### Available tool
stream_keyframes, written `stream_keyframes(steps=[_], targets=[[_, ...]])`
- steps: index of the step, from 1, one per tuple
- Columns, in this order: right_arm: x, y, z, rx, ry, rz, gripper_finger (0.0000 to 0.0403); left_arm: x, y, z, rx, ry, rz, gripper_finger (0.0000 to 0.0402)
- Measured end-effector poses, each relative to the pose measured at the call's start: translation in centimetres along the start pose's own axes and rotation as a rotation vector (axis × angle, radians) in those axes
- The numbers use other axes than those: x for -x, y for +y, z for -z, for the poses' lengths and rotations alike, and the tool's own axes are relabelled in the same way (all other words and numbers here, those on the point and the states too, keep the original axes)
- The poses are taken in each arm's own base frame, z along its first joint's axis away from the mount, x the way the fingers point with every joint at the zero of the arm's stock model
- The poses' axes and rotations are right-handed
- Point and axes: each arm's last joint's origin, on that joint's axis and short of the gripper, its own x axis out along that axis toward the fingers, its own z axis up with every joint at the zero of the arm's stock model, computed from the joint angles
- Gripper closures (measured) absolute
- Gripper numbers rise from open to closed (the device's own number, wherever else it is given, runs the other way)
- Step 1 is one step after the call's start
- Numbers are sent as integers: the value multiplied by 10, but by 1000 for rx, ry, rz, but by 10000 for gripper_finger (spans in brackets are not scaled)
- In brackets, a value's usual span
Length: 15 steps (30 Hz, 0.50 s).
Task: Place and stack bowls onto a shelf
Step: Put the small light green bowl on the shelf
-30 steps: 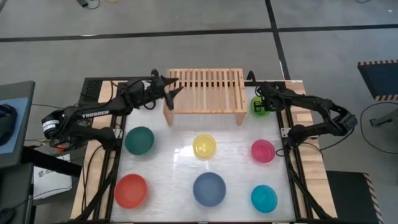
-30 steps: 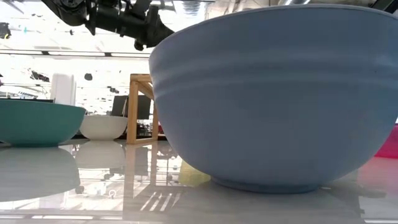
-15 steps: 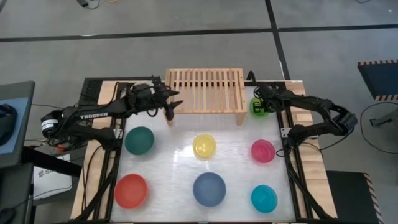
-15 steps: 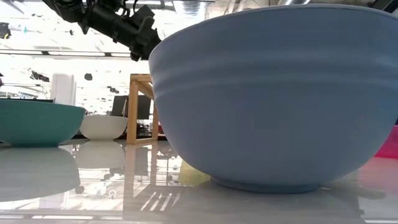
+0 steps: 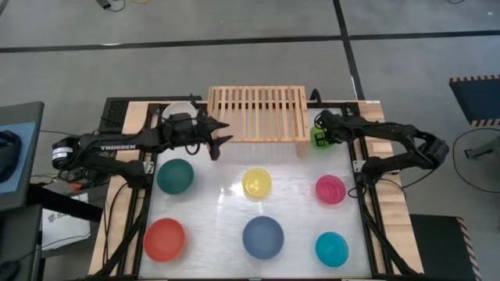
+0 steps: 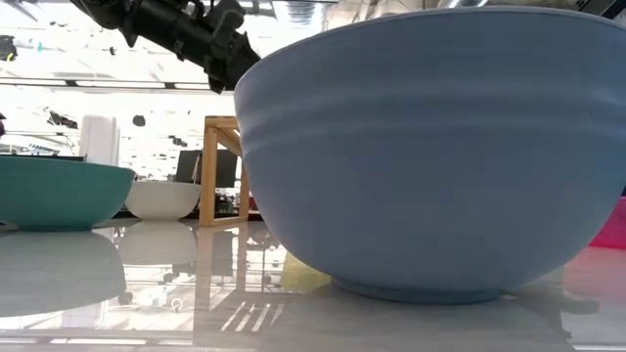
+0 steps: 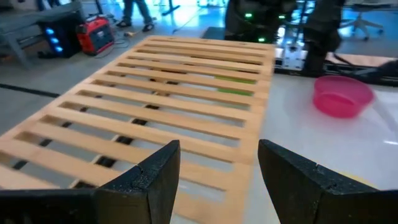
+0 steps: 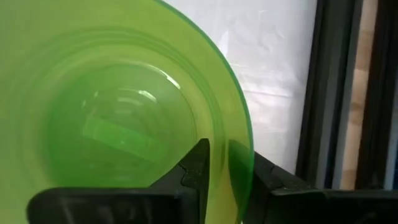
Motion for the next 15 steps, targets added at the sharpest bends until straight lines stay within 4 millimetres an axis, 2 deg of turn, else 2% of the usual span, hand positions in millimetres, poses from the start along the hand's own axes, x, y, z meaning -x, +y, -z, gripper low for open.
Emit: stream_keyframes(steps=[8,12,15], targets=[[4,7,5,-13,-17,-4,279,5,-40,8,16,80,81,198],[5,9,9,-23,-8,5,234,4,-67,14,20,105,148,198],[7,9,12,-49,-14,30,192,-7,-81,26,12,142,158,198]])
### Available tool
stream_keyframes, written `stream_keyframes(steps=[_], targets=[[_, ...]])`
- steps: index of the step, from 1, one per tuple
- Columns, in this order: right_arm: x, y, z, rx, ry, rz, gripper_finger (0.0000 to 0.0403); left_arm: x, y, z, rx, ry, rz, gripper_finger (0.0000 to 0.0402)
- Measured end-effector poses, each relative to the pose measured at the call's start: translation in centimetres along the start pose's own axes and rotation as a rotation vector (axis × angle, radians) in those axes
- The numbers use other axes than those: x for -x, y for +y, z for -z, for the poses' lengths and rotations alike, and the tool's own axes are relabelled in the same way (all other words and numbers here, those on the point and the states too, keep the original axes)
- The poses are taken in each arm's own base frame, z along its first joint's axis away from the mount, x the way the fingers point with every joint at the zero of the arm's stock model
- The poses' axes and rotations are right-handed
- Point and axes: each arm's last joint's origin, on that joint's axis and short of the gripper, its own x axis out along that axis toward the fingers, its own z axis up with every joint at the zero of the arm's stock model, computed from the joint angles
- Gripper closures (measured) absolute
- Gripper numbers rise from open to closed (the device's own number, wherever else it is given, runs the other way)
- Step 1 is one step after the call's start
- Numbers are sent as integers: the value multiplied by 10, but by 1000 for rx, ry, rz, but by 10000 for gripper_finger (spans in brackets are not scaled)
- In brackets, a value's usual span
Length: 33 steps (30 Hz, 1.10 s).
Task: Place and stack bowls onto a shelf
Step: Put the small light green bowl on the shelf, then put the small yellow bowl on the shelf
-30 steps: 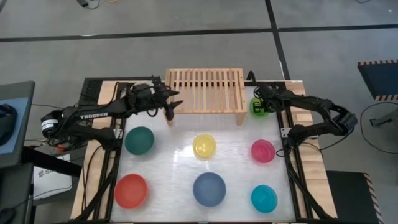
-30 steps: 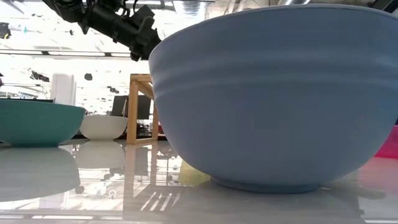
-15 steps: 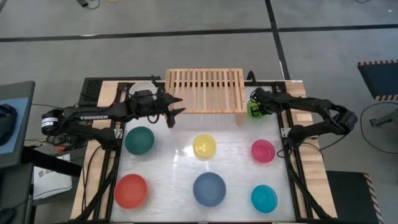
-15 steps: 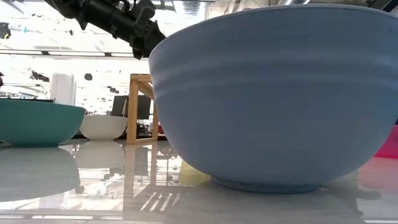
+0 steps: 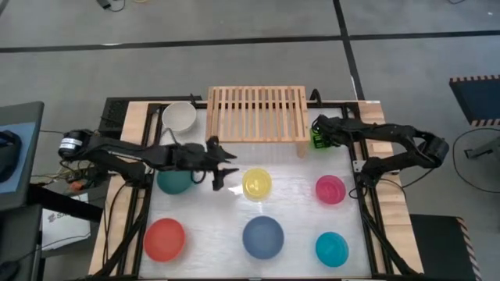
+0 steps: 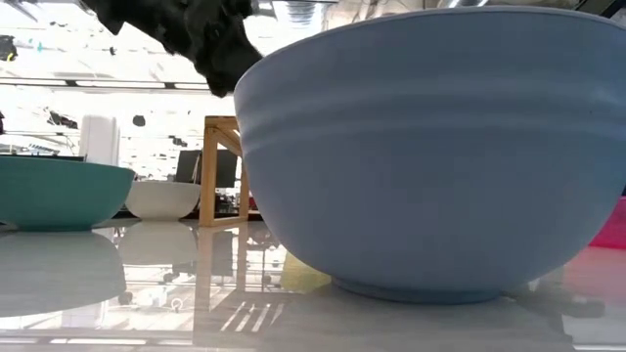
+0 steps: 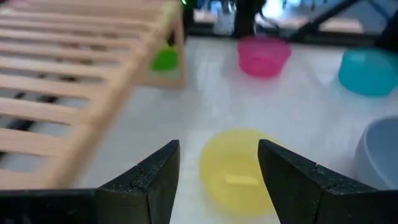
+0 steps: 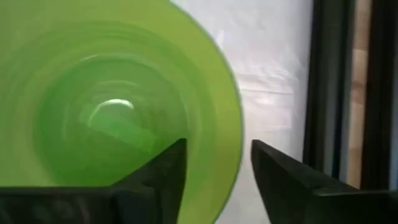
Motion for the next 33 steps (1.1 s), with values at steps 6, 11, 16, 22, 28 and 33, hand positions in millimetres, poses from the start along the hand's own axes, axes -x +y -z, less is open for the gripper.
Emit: stream_keyframes(steps=[6,11,16,22,28,33], targets=[[3,4,4,-5,-18,0,149,-42,3,29,17,113,-135,198],[8,7,7,17,-43,-10,147,-64,2,34,15,152,-147,198],[17,5,9,15,-70,-43,147,-75,-7,39,11,197,-118,198],[37,1,12,5,-148,-137,147,-73,-18,37,4,265,-133,198],[58,-7,15,-21,-229,-240,147,-75,-21,39,48,280,-128,200],[69,-12,18,-31,-272,-308,147,-83,-22,51,64,324,-133,223]])
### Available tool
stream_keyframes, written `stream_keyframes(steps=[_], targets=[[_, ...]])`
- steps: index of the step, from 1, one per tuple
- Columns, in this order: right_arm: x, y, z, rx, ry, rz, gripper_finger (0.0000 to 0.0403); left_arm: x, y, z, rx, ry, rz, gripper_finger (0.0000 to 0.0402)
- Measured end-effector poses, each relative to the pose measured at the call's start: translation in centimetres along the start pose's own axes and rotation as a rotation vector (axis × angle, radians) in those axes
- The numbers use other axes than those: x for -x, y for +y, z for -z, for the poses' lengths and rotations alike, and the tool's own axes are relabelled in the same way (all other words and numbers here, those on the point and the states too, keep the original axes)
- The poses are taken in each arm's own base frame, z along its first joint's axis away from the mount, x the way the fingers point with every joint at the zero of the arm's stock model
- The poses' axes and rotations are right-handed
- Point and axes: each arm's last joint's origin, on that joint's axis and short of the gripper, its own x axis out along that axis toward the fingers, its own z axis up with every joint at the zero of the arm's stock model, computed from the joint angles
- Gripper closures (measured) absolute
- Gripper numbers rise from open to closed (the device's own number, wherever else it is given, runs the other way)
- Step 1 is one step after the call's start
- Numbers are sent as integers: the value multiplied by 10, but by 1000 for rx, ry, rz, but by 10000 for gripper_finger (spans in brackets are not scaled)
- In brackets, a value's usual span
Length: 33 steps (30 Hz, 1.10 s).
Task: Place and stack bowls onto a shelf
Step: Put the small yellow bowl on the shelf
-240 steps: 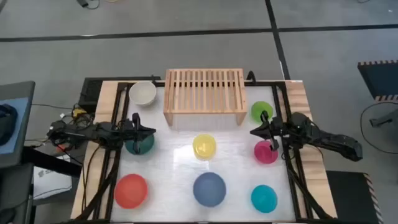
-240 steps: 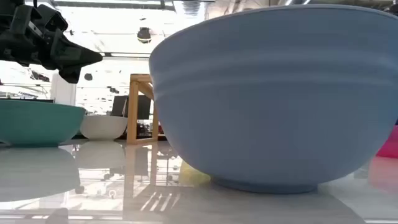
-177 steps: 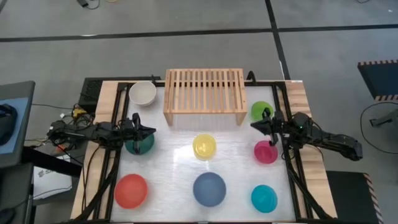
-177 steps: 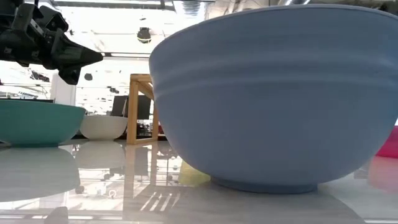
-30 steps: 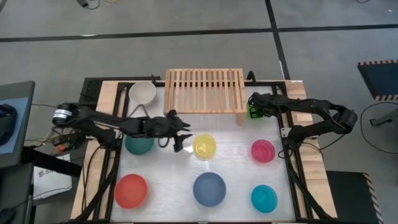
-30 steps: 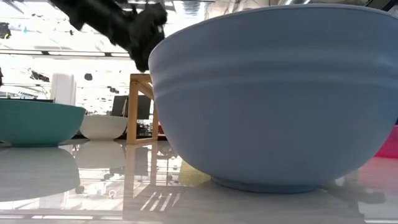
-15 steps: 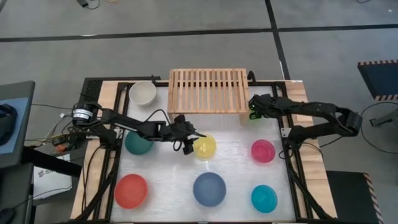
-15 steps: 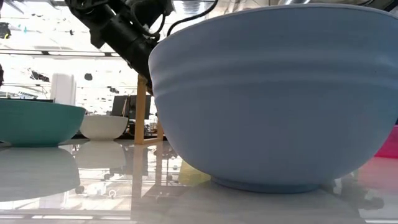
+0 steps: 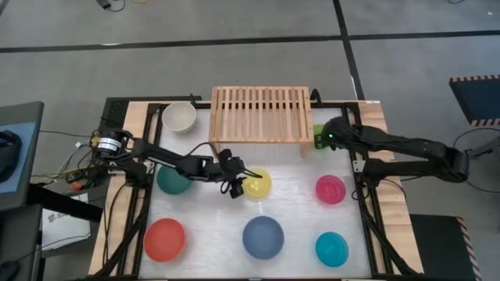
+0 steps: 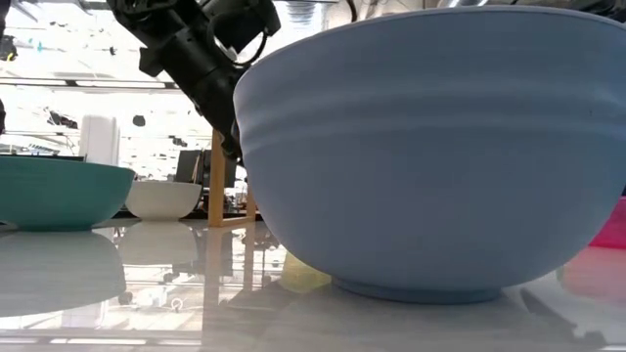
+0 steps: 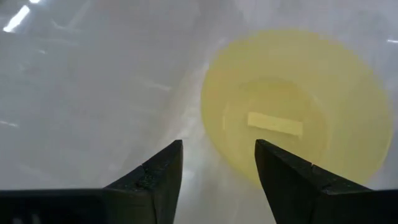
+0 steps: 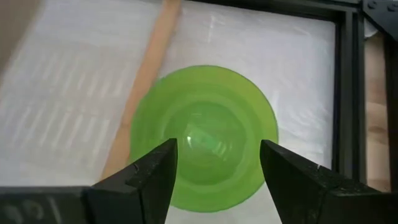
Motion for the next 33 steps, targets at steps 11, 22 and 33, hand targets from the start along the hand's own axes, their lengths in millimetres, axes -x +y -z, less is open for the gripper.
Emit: stream_keyframes(steps=[11,22,33], targets=[[6,1,2,9,-15,-39,147,-5,-1,2,13,0,6,278],[6,3,1,1,-24,-49,147,-26,-1,16,21,55,13,298],[6,2,0,0,-38,-39,147,-17,-4,6,-66,87,94,398]])
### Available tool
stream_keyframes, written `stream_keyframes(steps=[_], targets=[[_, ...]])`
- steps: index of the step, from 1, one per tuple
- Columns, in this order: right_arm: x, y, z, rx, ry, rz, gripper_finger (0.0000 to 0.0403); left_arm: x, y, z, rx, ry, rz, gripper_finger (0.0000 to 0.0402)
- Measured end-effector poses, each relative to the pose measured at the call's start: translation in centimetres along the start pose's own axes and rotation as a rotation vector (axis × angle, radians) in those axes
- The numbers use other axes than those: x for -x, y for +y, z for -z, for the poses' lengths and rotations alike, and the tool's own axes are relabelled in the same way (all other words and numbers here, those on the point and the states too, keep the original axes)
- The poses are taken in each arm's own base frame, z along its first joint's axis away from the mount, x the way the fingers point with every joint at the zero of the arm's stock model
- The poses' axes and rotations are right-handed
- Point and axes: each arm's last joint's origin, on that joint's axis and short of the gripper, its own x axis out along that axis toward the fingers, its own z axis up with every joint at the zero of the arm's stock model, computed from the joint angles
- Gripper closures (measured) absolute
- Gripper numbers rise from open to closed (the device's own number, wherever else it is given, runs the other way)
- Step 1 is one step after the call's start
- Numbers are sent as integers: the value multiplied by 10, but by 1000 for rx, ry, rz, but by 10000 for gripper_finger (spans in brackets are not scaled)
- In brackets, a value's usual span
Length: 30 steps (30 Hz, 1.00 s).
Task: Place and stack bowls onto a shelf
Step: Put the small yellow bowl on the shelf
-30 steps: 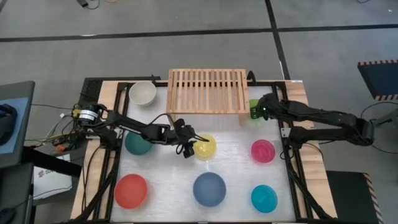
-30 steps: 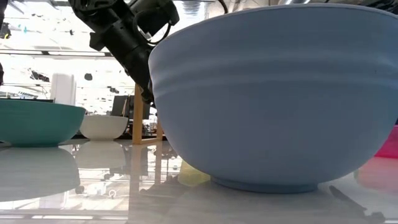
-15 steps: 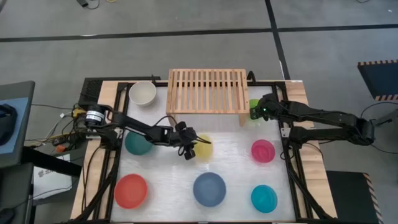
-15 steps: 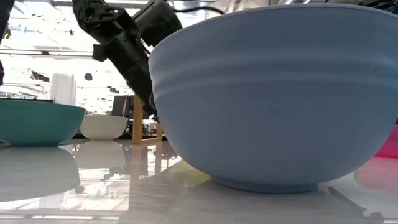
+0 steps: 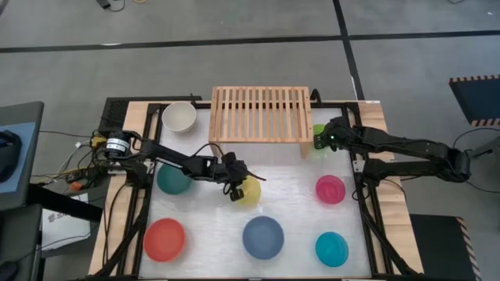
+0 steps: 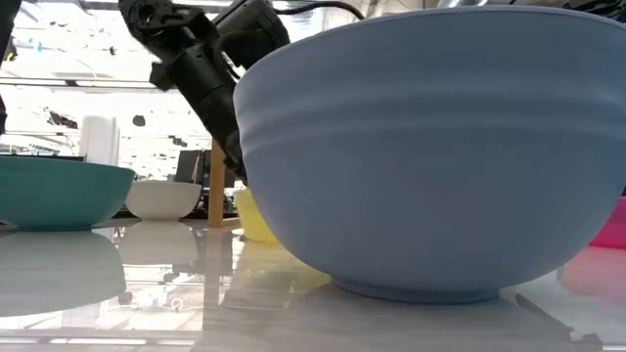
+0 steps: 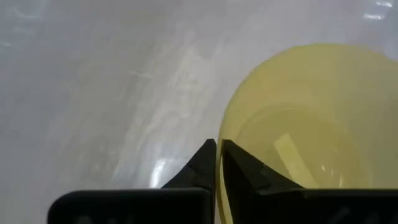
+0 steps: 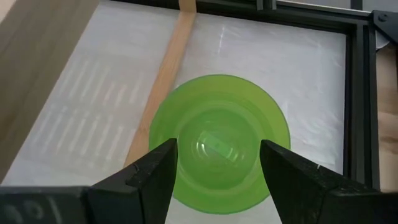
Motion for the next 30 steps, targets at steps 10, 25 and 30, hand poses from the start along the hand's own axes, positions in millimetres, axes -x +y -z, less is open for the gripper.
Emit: stream_keyframes(steps=[10,25,30], targets=[[1,-1,0,-45,-30,40,147,57,-8,-54,-251,-22,-36,401],[-6,-11,13,-73,4,124,147,187,109,-101,-35,-425,-382,401],[-6,-10,13,-84,5,119,147,176,163,-98,92,-416,-414,401]])
